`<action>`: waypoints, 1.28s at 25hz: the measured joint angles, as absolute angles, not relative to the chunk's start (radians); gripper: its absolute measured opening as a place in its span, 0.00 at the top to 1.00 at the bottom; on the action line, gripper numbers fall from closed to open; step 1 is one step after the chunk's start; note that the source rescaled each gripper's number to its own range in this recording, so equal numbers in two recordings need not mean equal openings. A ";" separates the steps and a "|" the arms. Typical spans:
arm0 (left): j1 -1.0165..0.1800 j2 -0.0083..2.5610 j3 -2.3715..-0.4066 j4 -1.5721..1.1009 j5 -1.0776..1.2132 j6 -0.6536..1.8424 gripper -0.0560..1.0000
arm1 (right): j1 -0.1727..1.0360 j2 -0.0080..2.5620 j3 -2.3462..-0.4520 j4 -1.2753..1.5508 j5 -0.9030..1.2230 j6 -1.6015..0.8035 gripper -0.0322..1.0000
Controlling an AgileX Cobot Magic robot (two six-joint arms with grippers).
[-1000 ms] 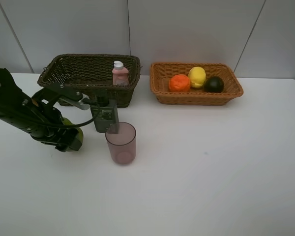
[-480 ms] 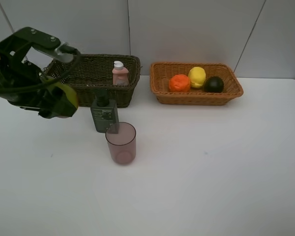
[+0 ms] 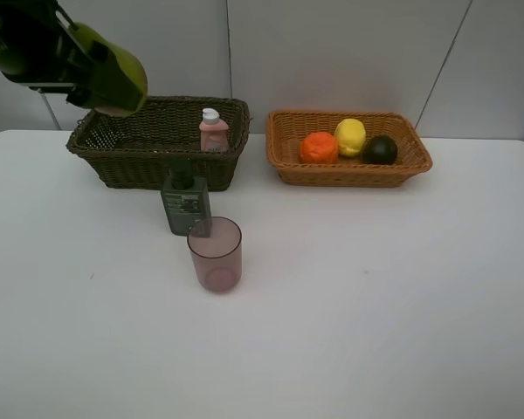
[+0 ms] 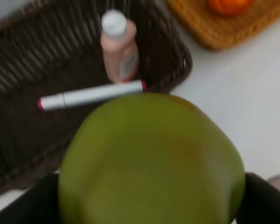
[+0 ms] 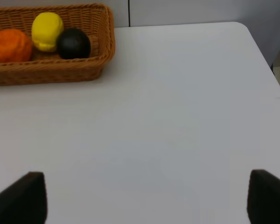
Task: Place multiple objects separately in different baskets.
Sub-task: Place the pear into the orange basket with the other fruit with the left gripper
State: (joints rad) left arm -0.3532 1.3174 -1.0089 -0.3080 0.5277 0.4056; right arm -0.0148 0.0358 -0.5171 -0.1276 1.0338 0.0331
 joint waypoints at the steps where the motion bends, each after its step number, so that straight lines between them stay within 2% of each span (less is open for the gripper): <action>1: -0.366 1.318 -1.009 -0.308 0.501 0.413 0.06 | -0.015 0.036 -0.517 -0.128 1.034 0.033 0.12; 10: -0.468 1.483 -1.029 -0.308 0.187 0.431 0.06 | -0.015 0.036 -0.517 -0.128 1.034 0.033 0.12; 15: -0.524 1.642 -1.169 -0.308 0.121 0.443 0.06 | -0.015 0.036 -0.517 -0.128 1.034 0.033 0.12; 24: -0.552 1.939 -1.535 -0.308 0.206 0.449 0.06 | -0.015 0.036 -0.517 -0.128 1.034 0.033 0.12; 32: -0.552 2.112 -1.756 -0.318 0.313 0.449 0.06 | -0.015 0.036 -0.517 -0.128 1.034 0.033 0.12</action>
State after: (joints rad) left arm -0.5519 2.1121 -1.7564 -0.3185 0.3134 0.4494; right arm -0.0148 0.0358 -0.5171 -0.1276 1.0338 0.0331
